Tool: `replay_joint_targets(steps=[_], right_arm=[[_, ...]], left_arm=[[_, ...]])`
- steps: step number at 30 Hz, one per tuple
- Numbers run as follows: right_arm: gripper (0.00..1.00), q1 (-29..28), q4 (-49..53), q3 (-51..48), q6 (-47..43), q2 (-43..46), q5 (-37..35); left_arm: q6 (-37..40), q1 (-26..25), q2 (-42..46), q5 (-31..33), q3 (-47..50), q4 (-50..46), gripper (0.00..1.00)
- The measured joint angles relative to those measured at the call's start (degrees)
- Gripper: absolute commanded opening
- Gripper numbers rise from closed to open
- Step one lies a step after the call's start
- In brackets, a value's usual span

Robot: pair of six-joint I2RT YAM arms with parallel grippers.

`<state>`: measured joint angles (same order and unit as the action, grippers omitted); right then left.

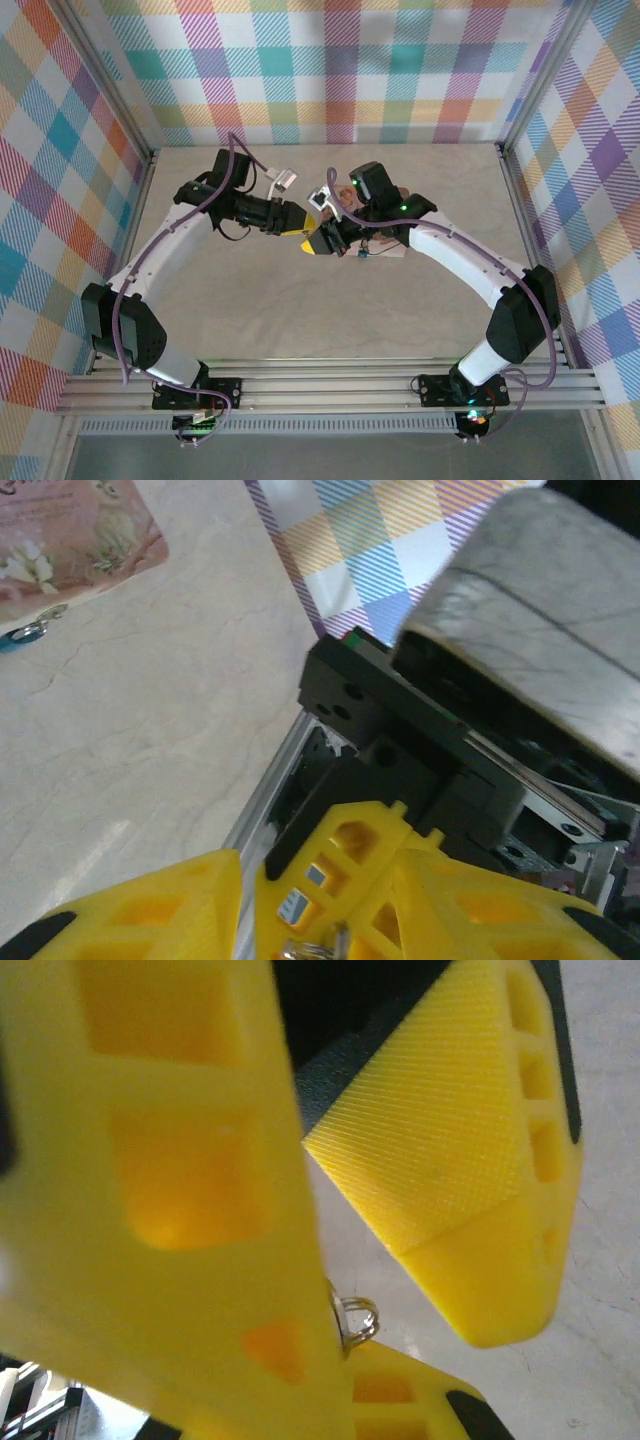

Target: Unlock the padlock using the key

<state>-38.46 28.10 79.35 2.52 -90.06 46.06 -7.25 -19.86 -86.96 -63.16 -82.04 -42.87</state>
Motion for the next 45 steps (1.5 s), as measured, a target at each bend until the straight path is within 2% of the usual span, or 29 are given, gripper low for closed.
replay_joint_targets(steps=[9,14,17,19,22,26,33,38,45], right_arm=[[0.0,0.66,-0.96,-0.39,1.73,-0.11,-0.15],[0.0,1.36,-1.29,-1.03,3.08,-0.22,-0.13],[0.31,1.77,-3.08,-1.97,5.05,-0.2,-0.17],[0.43,2.91,-5.4,-3.48,7.76,0.35,-1.73],[0.51,6.34,-9.27,-7.26,15.13,2.4,-5.03],[0.5,10.08,-11.85,-10.47,27.63,5.6,-11.3],[0.44,9.9,-16.28,-10.47,45.2,6.91,-16.96],[0.43,9.4,-19.5,-9.22,53.46,5.55,-17.14],[0.42,8.41,-24.15,-6.86,60.22,2.56,-16.35]], left_arm=[[5.38,0.13,-3.43,-2.4,-3.48,-6.12,0.0],[5.35,0.55,-4.68,-2.25,-4.13,-6.64,0.0],[3.52,0.85,-4.72,-1.27,-4.09,-5.88,0.0],[0.24,1.57,-4.46,0.13,-3.3,-3.85,0.0],[-7.1,3.32,-2.89,4.33,0.0,1.95,0.0],[-19.15,4.33,0.28,11.96,5.29,12.11,0.0],[-38.6,3.21,3.85,23.39,12.2,29.75,0.0],[-47.3,0.26,3.96,27.67,12.44,38.23,0.0],[-53.9,-3.89,3.1,29.33,12.37,43.82,0.0]])
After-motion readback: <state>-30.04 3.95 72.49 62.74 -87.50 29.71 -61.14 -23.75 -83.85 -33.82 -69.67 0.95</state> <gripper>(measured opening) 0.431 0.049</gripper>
